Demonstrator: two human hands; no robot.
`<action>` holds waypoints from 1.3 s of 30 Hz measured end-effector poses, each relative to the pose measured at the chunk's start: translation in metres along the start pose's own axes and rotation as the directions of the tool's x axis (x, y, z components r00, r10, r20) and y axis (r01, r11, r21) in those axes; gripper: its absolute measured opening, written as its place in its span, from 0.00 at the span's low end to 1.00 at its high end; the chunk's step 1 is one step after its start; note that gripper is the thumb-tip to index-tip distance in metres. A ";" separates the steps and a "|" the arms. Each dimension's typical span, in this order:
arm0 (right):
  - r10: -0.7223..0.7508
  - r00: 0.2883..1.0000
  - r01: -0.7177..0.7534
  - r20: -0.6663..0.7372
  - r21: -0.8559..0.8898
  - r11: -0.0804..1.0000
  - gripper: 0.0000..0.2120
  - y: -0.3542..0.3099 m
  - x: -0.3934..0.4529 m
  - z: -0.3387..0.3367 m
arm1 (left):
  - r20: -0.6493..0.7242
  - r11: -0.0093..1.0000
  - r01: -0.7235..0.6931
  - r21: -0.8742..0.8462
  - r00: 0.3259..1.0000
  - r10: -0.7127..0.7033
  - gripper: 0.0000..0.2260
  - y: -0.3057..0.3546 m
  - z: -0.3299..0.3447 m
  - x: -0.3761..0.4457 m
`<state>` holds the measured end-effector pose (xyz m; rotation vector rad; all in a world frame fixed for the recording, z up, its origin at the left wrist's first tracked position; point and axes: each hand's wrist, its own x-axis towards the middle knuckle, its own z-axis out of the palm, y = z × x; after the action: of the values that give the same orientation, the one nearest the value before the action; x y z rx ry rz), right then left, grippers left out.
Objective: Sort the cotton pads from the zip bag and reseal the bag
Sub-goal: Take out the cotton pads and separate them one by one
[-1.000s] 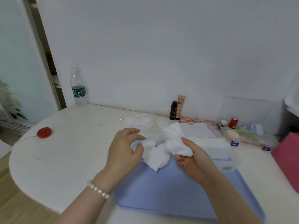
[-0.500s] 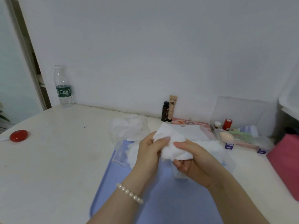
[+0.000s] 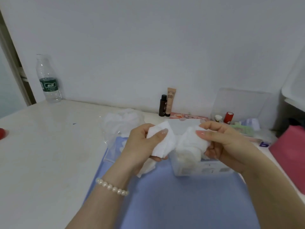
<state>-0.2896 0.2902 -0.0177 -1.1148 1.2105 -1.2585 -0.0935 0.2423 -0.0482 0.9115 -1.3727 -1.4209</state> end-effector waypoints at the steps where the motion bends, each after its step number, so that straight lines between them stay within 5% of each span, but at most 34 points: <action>1: -0.012 1.000 0.012 -0.010 0.006 1.000 0.08 0.000 -0.001 -0.002 | 0.091 0.995 0.030 0.092 0.995 -0.039 0.03 0.001 -0.004 -0.002; 5: 0.004 0.999 0.000 0.042 -0.095 0.995 0.07 0.004 -0.012 0.000 | 0.302 0.946 0.045 0.322 0.942 -0.147 0.05 0.001 -0.017 -0.002; 16: 0.213 0.917 -0.048 0.338 -0.435 0.899 0.10 0.012 -0.024 0.006 | 0.367 0.794 0.041 0.606 0.872 -0.325 0.04 -0.003 -0.020 -0.008; 25: 0.376 0.894 -0.053 0.242 -0.778 0.626 0.08 0.022 -0.018 0.021 | 0.367 0.801 0.018 0.598 0.883 -0.294 0.13 -0.005 -0.022 -0.006; 31: 0.276 0.960 -0.076 0.049 -0.903 0.423 0.04 0.021 -0.020 0.030 | 0.387 0.800 0.018 0.600 0.869 -0.309 0.17 -0.007 -0.025 -0.006; 35: 0.010 0.999 0.033 0.048 -0.808 0.588 0.05 0.006 -0.022 0.031 | 0.398 0.813 -0.001 0.583 0.872 -0.284 0.16 -0.005 -0.021 -0.006; 39: -0.015 0.998 0.058 0.065 -0.738 0.672 0.08 0.014 -0.019 0.040 | 0.428 0.840 -0.001 0.543 0.861 -0.275 0.18 -0.005 -0.021 -0.007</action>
<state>-0.2476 0.3077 -0.0280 -1.7505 1.7360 -0.7295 -0.0721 0.2427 -0.0563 1.0523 -2.2046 -1.4716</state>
